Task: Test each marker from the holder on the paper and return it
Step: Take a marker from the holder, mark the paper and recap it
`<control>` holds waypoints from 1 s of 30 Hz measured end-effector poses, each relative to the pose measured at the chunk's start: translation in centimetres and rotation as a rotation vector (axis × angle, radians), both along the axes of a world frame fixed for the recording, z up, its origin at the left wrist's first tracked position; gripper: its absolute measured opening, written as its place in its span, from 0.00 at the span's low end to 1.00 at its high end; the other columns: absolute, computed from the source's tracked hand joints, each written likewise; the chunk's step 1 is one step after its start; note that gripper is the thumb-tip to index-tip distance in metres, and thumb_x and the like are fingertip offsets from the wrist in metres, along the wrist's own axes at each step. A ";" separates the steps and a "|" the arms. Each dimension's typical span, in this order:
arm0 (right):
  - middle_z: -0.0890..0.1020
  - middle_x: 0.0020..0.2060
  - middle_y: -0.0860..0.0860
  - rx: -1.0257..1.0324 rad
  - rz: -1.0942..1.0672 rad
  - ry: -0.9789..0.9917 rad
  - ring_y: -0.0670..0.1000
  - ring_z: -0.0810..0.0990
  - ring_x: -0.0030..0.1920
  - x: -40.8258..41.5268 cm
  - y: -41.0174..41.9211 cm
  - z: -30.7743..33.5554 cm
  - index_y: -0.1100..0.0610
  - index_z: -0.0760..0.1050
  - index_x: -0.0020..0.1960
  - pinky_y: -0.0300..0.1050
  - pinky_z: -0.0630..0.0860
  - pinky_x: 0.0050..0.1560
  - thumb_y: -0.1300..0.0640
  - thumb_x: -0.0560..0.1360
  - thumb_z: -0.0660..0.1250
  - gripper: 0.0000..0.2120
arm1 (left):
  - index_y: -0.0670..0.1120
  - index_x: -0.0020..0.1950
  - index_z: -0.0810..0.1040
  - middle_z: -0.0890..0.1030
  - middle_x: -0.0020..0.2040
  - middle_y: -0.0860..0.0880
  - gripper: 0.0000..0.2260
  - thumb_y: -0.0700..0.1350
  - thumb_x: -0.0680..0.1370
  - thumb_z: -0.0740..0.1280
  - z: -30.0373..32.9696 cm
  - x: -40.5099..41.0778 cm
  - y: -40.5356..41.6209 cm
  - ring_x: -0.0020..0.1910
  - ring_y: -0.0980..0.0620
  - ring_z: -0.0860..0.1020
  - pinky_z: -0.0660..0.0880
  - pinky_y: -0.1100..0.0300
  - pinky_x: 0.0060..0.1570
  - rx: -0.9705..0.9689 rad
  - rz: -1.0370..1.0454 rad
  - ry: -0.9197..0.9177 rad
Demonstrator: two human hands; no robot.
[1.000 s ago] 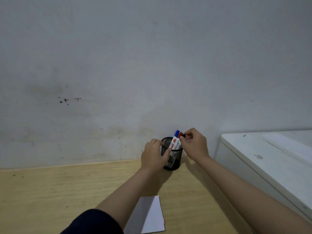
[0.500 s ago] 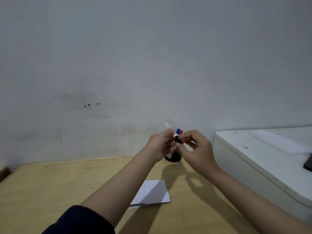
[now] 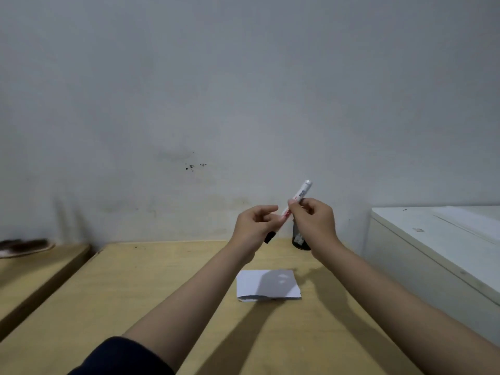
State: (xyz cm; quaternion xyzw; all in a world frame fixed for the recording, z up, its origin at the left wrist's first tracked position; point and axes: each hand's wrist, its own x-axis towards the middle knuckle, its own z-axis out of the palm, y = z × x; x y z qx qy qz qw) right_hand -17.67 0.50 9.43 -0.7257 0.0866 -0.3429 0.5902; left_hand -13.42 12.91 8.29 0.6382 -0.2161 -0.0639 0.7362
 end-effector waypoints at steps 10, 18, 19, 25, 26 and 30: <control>0.79 0.33 0.53 0.029 0.161 0.044 0.49 0.76 0.32 1.1 2.1 -1.1 0.58 0.76 0.40 0.46 0.75 0.35 0.51 0.75 0.67 0.11 | 0.46 0.42 0.82 0.83 0.37 0.49 0.06 0.38 0.68 0.75 -2.2 1.2 3.3 0.35 0.56 0.80 0.74 0.60 0.40 0.199 0.083 -0.060; 0.72 0.28 0.55 -0.053 0.171 0.091 0.50 0.70 0.27 4.4 1.0 -2.3 0.60 0.76 0.39 0.37 0.70 0.24 0.54 0.78 0.63 0.12 | 0.41 0.41 0.80 0.82 0.34 0.44 0.02 0.37 0.72 0.72 -3.1 4.0 2.6 0.30 0.56 0.80 0.76 0.65 0.33 0.215 0.048 -0.128; 0.72 0.28 0.54 -0.050 0.185 0.080 0.50 0.70 0.27 4.7 0.8 -2.5 0.59 0.75 0.39 0.36 0.70 0.24 0.54 0.78 0.63 0.11 | 0.41 0.41 0.80 0.82 0.33 0.45 0.02 0.37 0.73 0.70 -3.1 4.4 2.6 0.30 0.56 0.80 0.76 0.65 0.33 0.210 0.010 -0.115; 0.71 0.27 0.51 0.195 0.185 0.001 0.44 0.69 0.22 6.0 -1.6 -2.7 0.60 0.75 0.41 0.36 0.70 0.26 0.55 0.78 0.63 0.11 | 0.40 0.44 0.81 0.81 0.35 0.45 0.03 0.36 0.74 0.68 -4.9 7.7 3.9 0.30 0.55 0.76 0.75 0.64 0.35 0.319 0.002 -0.049; 0.71 0.27 0.51 0.203 0.183 0.004 0.43 0.69 0.21 6.3 -1.9 -3.0 0.61 0.75 0.40 0.36 0.70 0.25 0.55 0.78 0.63 0.11 | 0.40 0.46 0.82 0.81 0.36 0.45 0.04 0.35 0.74 0.69 -5.4 8.4 3.9 0.31 0.54 0.75 0.74 0.62 0.36 0.377 0.046 -0.063; 0.71 0.26 0.52 0.157 0.184 0.050 0.42 0.69 0.20 6.8 -2.3 -4.9 0.60 0.74 0.38 0.37 0.70 0.24 0.56 0.77 0.64 0.11 | 0.42 0.54 0.82 0.82 0.47 0.45 0.10 0.35 0.74 0.67 -7.4 10.9 3.4 0.46 0.51 0.78 0.73 0.60 0.47 0.616 0.154 -0.119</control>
